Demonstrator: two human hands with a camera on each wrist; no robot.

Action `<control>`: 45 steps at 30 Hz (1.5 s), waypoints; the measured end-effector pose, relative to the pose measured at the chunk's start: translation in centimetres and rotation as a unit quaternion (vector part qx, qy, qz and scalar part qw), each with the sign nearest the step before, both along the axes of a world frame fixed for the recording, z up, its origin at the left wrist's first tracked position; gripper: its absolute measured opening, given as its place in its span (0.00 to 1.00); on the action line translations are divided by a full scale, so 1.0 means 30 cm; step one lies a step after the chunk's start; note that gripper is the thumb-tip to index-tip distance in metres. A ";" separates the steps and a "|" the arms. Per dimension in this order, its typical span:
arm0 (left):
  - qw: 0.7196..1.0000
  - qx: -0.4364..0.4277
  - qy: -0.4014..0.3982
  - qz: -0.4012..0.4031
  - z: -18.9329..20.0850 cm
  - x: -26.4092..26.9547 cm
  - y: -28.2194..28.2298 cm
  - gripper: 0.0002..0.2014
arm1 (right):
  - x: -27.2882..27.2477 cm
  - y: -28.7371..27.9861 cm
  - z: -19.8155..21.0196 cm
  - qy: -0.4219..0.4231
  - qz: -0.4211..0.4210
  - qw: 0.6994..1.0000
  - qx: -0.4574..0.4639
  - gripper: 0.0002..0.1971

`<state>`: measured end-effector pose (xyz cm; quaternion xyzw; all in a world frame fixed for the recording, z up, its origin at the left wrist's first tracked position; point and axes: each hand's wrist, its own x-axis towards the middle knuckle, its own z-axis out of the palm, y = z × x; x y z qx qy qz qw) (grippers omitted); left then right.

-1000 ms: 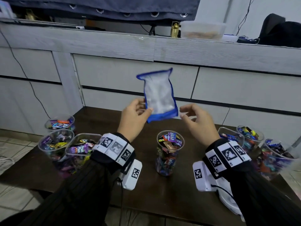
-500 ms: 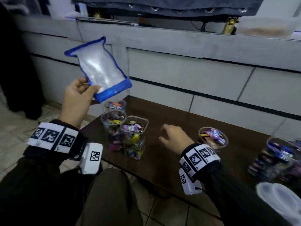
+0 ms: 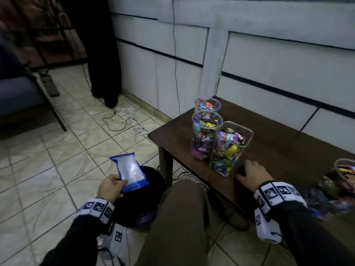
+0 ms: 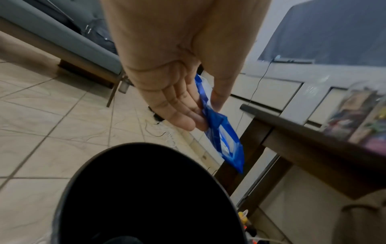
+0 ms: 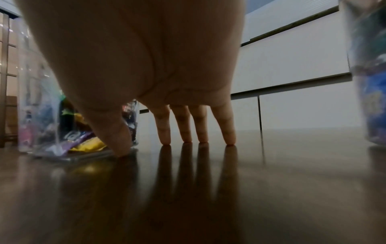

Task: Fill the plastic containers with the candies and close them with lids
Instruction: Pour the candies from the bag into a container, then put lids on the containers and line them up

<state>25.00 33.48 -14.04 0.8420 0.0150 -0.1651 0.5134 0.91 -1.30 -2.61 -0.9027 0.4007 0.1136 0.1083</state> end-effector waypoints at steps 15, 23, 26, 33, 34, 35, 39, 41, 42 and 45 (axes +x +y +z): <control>0.964 0.226 0.047 -0.132 -0.222 0.072 -0.032 0.14 | -0.005 -0.014 -0.005 0.000 0.004 1.000 -0.006 0.30; 0.993 0.013 -0.061 -0.096 -0.065 0.029 -0.119 0.05 | -0.025 -0.007 0.007 -0.016 0.007 1.000 -0.005 0.31; 0.978 -0.123 -0.137 -0.102 0.136 -0.007 -0.189 0.06 | -0.033 -0.011 0.030 -0.012 0.016 1.000 0.014 0.30; 0.854 -0.393 -0.277 -0.202 0.679 -0.247 -0.441 0.13 | -0.120 -0.006 0.275 -0.189 0.043 0.981 0.016 0.18; 0.832 -0.418 -0.284 -0.226 0.733 -0.302 -0.483 0.12 | -0.149 -0.002 0.327 -0.225 0.048 0.973 0.004 0.16; 0.813 -0.441 -0.285 -0.252 0.779 -0.357 -0.528 0.12 | -0.182 0.002 0.378 -0.254 0.053 0.966 -0.015 0.16; 0.770 -0.455 -0.237 -0.381 0.860 -0.584 -0.724 0.09 | -0.359 0.003 0.543 -0.319 0.048 0.941 -0.101 0.14; 0.767 -0.395 -0.202 -0.464 0.845 -0.676 -0.826 0.16 | -0.471 -0.012 0.590 -0.325 0.026 0.936 -0.131 0.13; 0.767 -0.341 -0.193 -0.508 0.823 -0.712 -0.877 0.22 | -0.534 -0.023 0.604 -0.320 0.009 0.936 -0.143 0.13; 0.767 -0.186 -0.147 -0.596 0.744 -0.801 -1.011 0.49 | -0.729 -0.061 0.599 -0.286 -0.054 0.940 -0.175 0.11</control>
